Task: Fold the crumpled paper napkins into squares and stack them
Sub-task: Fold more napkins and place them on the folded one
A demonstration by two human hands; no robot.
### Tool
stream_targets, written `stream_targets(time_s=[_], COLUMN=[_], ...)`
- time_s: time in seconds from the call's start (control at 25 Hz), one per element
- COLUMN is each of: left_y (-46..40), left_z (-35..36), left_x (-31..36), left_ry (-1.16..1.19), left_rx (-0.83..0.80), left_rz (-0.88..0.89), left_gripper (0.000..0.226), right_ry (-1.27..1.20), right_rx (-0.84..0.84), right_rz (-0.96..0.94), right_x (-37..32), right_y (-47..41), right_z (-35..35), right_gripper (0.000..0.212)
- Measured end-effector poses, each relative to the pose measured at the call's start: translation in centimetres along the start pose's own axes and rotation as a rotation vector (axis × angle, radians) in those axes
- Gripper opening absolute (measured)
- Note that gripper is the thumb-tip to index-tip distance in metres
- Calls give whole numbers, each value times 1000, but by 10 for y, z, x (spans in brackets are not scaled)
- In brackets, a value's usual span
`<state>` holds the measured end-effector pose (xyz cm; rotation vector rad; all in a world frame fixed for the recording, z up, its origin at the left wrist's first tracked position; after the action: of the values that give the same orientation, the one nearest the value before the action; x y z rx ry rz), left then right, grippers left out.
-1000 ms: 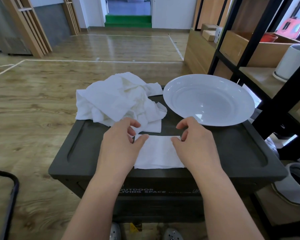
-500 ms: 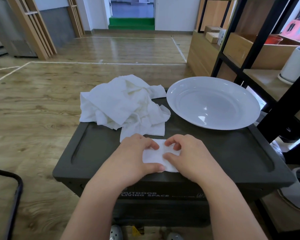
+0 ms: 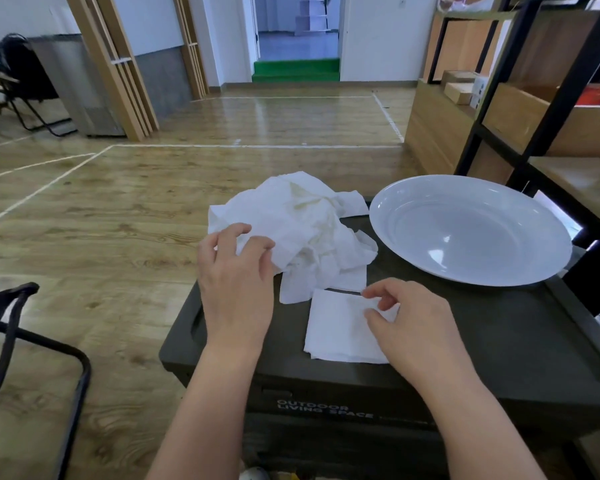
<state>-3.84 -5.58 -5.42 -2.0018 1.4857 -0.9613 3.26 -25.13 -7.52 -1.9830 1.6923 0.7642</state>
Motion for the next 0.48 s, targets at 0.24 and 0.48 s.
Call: stream_targets(time_s=[0.24,0.48], left_y=[3,-4], left_z=[15,-9], left_x=[-2,9], left_ry=[-63,39], left_rx=[-143,87], left_rz=[-19,76], left_gripper=[54,12], right_ry=[-158,-173], right_rx=[118,135], right_rz=[-106,-151], right_x=[-10,-15], right_y=[4,8], right_z=[-9,-9], right_gripper=[19,28])
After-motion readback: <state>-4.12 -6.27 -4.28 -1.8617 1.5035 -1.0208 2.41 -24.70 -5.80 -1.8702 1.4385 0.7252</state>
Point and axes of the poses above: each hand's wrist, its own y-axis away from the middle knuckle, its own z-axis out of the palm, x = y × z, the point moved 5 cm from there along -y, towards the middle knuckle, and after that the axes turned 15 degrees about z, right-handed, at the moved point
